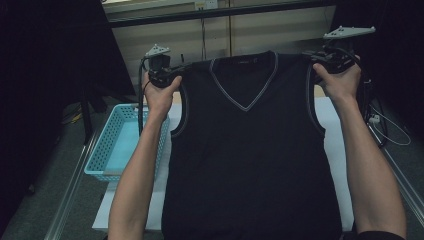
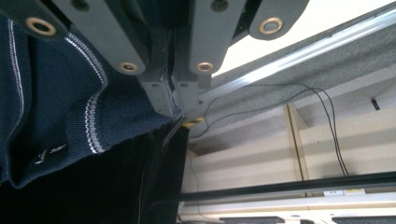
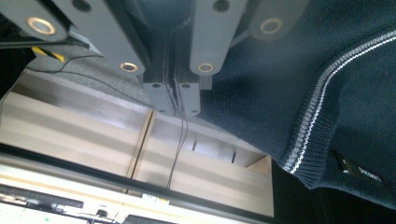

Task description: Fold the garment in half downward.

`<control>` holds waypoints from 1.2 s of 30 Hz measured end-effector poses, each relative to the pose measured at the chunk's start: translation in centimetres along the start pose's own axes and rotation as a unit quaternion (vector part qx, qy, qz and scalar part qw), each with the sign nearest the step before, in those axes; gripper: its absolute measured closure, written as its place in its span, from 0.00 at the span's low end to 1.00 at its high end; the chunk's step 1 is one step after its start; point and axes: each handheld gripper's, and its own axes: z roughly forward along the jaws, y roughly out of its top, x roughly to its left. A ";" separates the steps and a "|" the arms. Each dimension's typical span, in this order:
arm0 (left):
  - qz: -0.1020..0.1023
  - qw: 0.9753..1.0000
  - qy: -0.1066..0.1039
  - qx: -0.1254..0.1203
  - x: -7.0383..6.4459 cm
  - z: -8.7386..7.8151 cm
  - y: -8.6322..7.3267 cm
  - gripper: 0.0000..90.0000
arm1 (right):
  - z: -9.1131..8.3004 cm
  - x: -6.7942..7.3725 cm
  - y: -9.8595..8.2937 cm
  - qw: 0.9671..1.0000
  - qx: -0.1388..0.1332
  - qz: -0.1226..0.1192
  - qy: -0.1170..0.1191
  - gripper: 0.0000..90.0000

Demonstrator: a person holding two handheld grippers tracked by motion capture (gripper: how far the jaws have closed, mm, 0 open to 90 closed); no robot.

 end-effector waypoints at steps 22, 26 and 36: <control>0.038 0.999 -0.002 0.029 -0.5 0.5 -1.3 0.97 | 1.1 0.4 -2.3 1.000 0.018 0.003 -0.004 0.97; 0.044 0.998 -0.001 0.040 -0.7 0.5 -2.2 0.97 | 1.1 0.6 -3.3 1.000 0.023 0.002 -0.001 0.97; 0.045 0.998 -0.012 0.033 -1.5 -1.3 -3.6 0.97 | 0.0 1.4 -4.8 1.000 0.017 -0.003 0.016 0.97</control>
